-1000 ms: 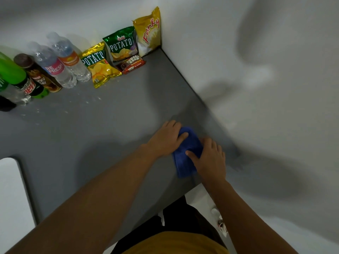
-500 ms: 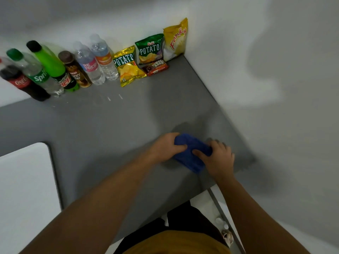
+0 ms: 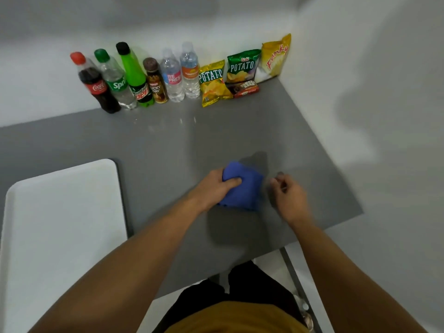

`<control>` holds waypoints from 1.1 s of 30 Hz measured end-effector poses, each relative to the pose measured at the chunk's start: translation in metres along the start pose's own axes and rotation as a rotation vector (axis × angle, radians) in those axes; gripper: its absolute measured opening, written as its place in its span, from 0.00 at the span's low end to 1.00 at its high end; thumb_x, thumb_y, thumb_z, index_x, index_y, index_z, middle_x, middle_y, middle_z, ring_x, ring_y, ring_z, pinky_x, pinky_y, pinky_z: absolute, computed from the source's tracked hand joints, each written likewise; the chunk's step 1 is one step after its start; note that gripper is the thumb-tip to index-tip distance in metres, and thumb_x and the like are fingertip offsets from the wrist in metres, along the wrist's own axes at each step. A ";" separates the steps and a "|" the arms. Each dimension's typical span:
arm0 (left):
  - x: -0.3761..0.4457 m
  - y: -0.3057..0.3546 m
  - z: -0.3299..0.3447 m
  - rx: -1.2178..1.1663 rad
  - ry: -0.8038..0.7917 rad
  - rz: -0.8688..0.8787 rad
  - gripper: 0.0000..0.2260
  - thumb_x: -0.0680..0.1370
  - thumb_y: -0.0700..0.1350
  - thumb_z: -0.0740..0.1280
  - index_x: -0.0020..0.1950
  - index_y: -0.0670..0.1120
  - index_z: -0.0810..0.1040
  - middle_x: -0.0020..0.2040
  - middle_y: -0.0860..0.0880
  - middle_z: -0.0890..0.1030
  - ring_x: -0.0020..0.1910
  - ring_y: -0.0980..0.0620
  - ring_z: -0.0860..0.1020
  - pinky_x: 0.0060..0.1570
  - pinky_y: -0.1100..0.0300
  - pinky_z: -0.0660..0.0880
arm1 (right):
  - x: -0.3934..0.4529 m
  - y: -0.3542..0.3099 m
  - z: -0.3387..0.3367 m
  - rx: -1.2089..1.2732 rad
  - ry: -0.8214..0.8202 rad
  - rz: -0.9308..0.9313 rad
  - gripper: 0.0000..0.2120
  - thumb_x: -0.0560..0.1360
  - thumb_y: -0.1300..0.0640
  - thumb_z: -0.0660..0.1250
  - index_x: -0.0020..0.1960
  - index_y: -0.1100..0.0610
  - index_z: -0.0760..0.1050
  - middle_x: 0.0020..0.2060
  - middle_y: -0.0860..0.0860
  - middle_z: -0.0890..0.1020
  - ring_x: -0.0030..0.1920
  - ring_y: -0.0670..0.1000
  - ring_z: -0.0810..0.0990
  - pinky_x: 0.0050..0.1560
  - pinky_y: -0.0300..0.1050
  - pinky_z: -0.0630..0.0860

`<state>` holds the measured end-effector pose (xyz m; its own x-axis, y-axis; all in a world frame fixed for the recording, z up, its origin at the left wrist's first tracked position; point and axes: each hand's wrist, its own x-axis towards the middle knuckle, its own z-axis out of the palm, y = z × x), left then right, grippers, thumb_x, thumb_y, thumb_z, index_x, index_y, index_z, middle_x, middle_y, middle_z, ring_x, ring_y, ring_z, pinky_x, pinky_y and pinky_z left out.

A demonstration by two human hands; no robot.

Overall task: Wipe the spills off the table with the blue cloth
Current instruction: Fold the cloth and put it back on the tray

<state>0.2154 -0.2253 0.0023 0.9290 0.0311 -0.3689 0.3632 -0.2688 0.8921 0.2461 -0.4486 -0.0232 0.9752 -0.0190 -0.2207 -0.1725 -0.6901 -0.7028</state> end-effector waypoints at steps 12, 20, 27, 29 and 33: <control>-0.114 -0.027 -0.058 -0.292 0.275 -0.192 0.10 0.80 0.47 0.70 0.58 0.44 0.81 0.46 0.37 0.86 0.44 0.37 0.85 0.43 0.48 0.80 | -0.048 -0.059 0.071 0.014 -0.347 -0.100 0.17 0.84 0.41 0.57 0.49 0.52 0.76 0.42 0.48 0.81 0.44 0.51 0.80 0.45 0.44 0.71; -0.168 -0.074 -0.071 -0.562 0.338 -0.232 0.11 0.77 0.51 0.72 0.56 0.49 0.84 0.46 0.33 0.85 0.43 0.31 0.83 0.43 0.47 0.77 | -0.085 -0.075 0.113 0.083 -0.565 -0.104 0.16 0.84 0.44 0.60 0.60 0.54 0.79 0.54 0.54 0.84 0.55 0.56 0.83 0.58 0.55 0.78; -0.195 -0.115 -0.105 -0.599 0.312 -0.263 0.13 0.77 0.53 0.71 0.60 0.52 0.81 0.54 0.43 0.86 0.53 0.38 0.84 0.51 0.41 0.80 | -0.116 -0.087 0.136 0.071 -0.492 -0.080 0.13 0.82 0.54 0.66 0.63 0.59 0.79 0.55 0.56 0.84 0.55 0.58 0.83 0.60 0.60 0.78; -0.206 -0.122 -0.120 -0.568 0.293 -0.260 0.11 0.76 0.56 0.70 0.57 0.57 0.81 0.53 0.41 0.85 0.48 0.34 0.83 0.47 0.42 0.78 | -0.130 -0.094 0.145 0.072 -0.480 -0.040 0.14 0.82 0.54 0.66 0.65 0.60 0.78 0.58 0.57 0.83 0.56 0.59 0.83 0.61 0.61 0.78; -0.226 -0.141 -0.146 -0.528 0.274 -0.268 0.05 0.78 0.62 0.67 0.52 0.68 0.80 0.50 0.53 0.87 0.40 0.49 0.85 0.44 0.47 0.80 | -0.161 -0.109 0.166 0.107 -0.440 -0.016 0.14 0.82 0.55 0.67 0.65 0.61 0.77 0.57 0.56 0.83 0.55 0.52 0.81 0.60 0.45 0.76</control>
<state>-0.0351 -0.0539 -0.0026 0.7605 0.2948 -0.5785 0.5058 0.2895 0.8126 0.0854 -0.2503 -0.0228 0.8300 0.3160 -0.4596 -0.1941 -0.6088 -0.7692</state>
